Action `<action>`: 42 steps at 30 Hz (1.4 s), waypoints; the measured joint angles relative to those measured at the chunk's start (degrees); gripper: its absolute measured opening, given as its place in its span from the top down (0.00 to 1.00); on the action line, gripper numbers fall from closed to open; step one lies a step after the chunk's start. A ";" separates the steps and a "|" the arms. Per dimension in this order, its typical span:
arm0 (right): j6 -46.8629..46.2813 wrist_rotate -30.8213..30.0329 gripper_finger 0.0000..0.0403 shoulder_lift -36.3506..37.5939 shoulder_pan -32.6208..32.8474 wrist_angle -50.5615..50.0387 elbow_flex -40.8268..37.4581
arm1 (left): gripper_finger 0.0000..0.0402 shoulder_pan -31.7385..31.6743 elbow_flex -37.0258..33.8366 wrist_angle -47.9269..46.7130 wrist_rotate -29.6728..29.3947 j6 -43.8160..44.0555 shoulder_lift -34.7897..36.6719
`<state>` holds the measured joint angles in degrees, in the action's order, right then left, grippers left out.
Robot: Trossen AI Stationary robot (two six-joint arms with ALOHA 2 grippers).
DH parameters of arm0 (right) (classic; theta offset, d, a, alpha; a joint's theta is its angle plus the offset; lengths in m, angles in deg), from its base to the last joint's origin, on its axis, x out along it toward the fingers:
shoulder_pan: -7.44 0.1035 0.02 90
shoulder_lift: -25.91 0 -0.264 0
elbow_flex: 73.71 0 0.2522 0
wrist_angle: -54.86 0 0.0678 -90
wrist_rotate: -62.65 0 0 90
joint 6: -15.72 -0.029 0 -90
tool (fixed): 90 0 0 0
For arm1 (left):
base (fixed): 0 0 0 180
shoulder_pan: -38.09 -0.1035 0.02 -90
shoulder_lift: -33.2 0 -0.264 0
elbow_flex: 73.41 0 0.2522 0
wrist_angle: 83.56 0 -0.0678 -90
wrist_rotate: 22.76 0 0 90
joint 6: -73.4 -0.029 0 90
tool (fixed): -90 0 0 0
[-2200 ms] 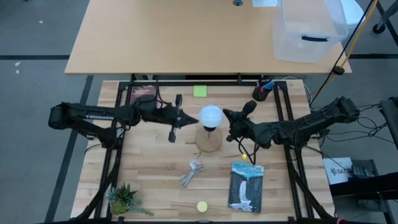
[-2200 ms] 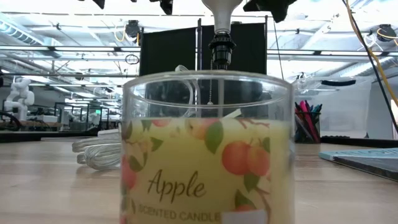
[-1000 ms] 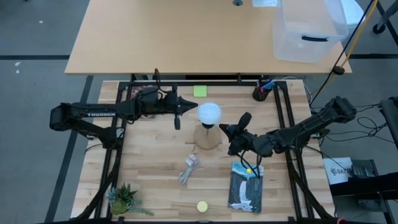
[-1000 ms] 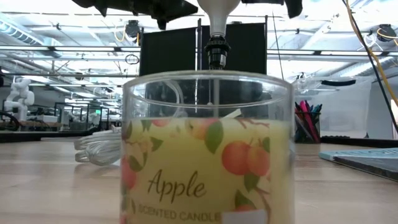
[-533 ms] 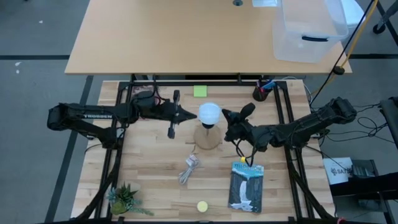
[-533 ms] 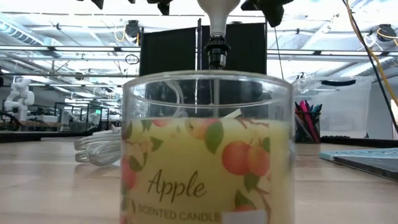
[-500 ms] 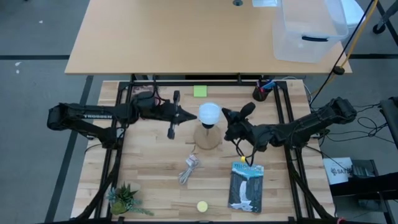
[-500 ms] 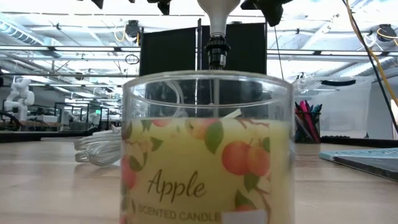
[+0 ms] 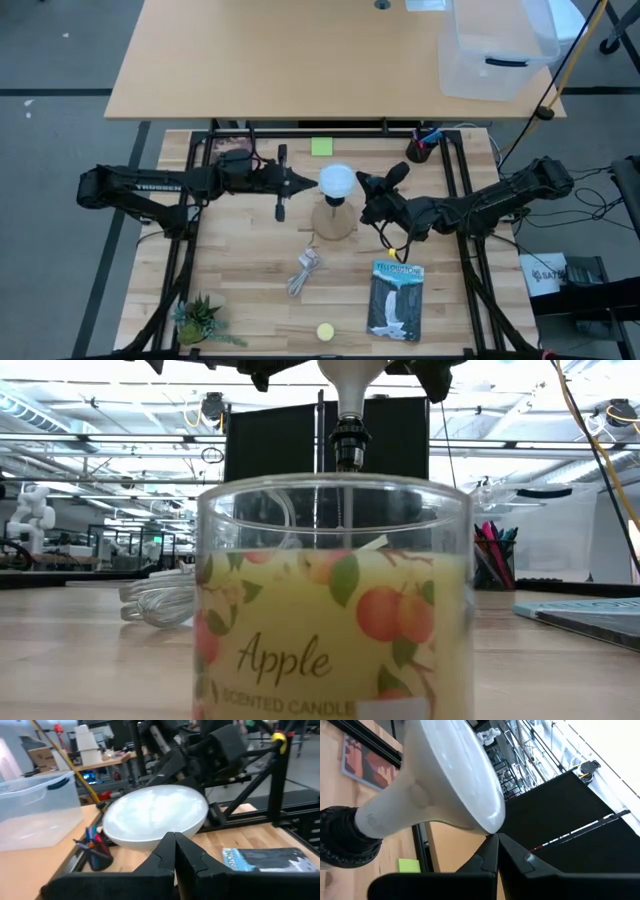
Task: Screw lightbulb
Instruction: Insert the lightbulb into the lamp
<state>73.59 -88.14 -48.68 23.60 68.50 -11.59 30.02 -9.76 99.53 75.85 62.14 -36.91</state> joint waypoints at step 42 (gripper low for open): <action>4.68 -3.41 1.00 -3.06 -2.93 1.45 0.00 | 1.00 4.69 0.00 1.77 2.16 -3.25 0.48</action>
<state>78.27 -91.56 -51.74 20.67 69.95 -11.59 34.72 -9.76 101.30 78.00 58.89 -36.43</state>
